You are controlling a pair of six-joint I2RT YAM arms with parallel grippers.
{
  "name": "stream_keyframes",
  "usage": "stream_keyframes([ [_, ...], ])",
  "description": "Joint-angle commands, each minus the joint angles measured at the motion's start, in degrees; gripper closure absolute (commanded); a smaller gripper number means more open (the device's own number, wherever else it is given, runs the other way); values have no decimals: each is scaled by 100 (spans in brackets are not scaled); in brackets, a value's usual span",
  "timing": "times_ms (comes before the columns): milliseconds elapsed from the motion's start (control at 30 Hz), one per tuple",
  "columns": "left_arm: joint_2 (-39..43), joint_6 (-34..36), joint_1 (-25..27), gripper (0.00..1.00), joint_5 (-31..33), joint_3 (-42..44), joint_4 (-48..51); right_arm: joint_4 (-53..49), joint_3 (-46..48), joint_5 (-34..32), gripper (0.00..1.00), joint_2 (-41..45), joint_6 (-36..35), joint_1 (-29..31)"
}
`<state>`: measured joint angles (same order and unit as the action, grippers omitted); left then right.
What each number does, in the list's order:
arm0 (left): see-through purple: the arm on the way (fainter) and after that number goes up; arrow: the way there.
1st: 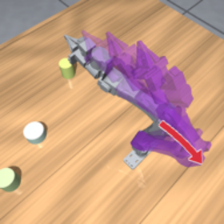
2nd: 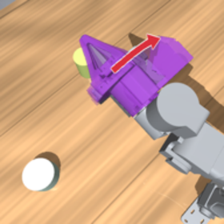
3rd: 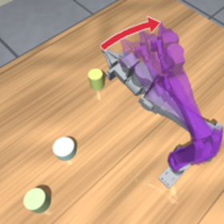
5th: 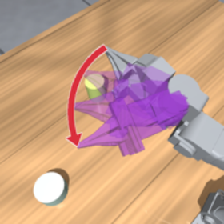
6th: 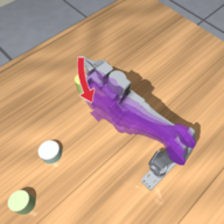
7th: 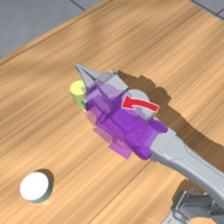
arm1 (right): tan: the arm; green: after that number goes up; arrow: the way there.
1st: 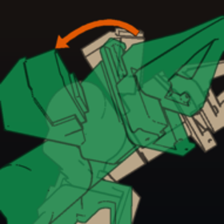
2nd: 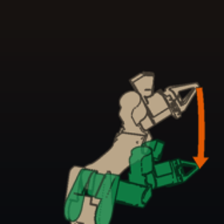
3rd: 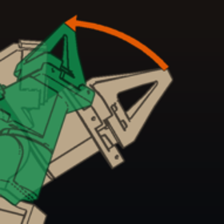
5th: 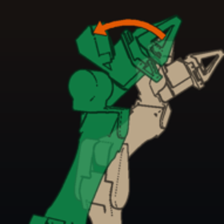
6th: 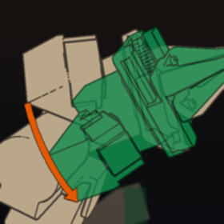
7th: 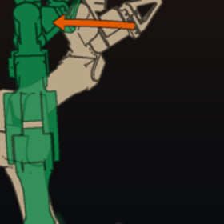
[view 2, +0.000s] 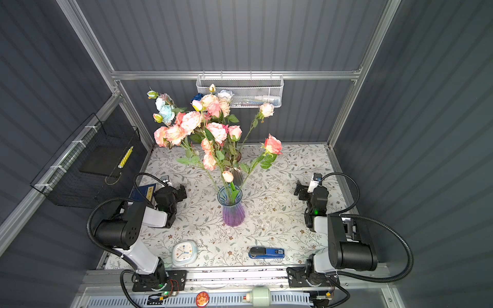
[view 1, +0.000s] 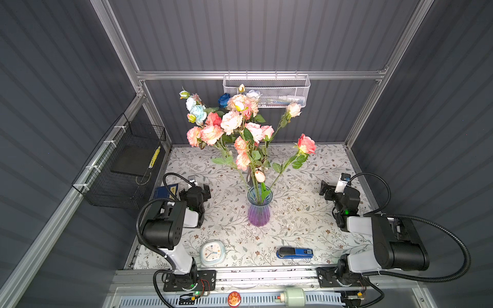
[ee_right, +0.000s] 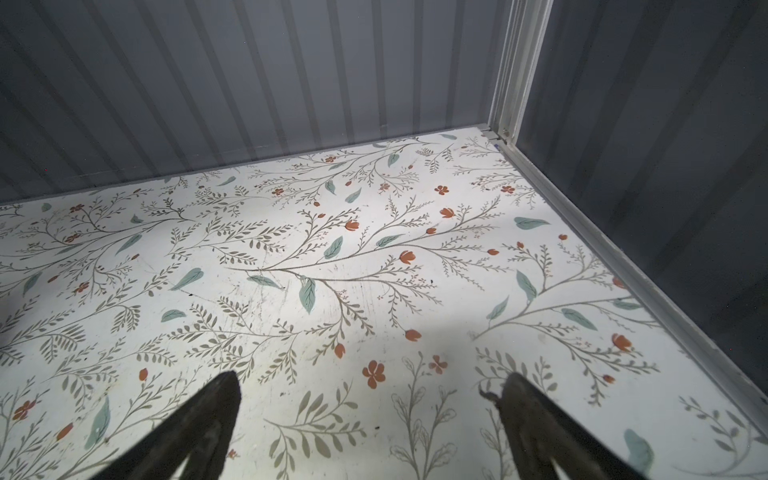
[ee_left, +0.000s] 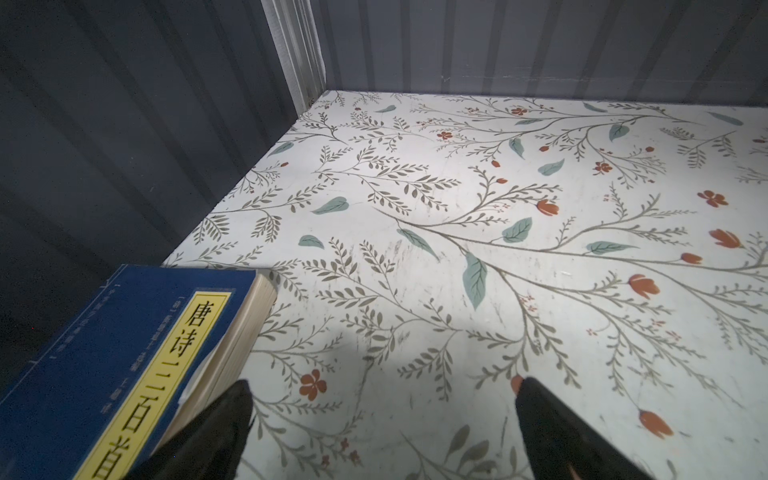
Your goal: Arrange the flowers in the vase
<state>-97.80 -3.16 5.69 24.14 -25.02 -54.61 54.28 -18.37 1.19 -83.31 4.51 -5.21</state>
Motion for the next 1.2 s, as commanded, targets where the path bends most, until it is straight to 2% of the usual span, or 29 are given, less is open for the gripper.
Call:
stream_keyframes([
  [0,-55,51,28,0,67,-65,-15,218,35,19,1,8,39,3],
  [400,-53,48,35,0,67,-65,-15,201,23,35,1,-1,25,3],
  [567,-51,52,33,0,66,-65,-15,56,-53,303,1,-10,-77,4],
  [1167,-55,54,29,0,67,-65,-15,12,-88,295,1,-27,-73,3],
])
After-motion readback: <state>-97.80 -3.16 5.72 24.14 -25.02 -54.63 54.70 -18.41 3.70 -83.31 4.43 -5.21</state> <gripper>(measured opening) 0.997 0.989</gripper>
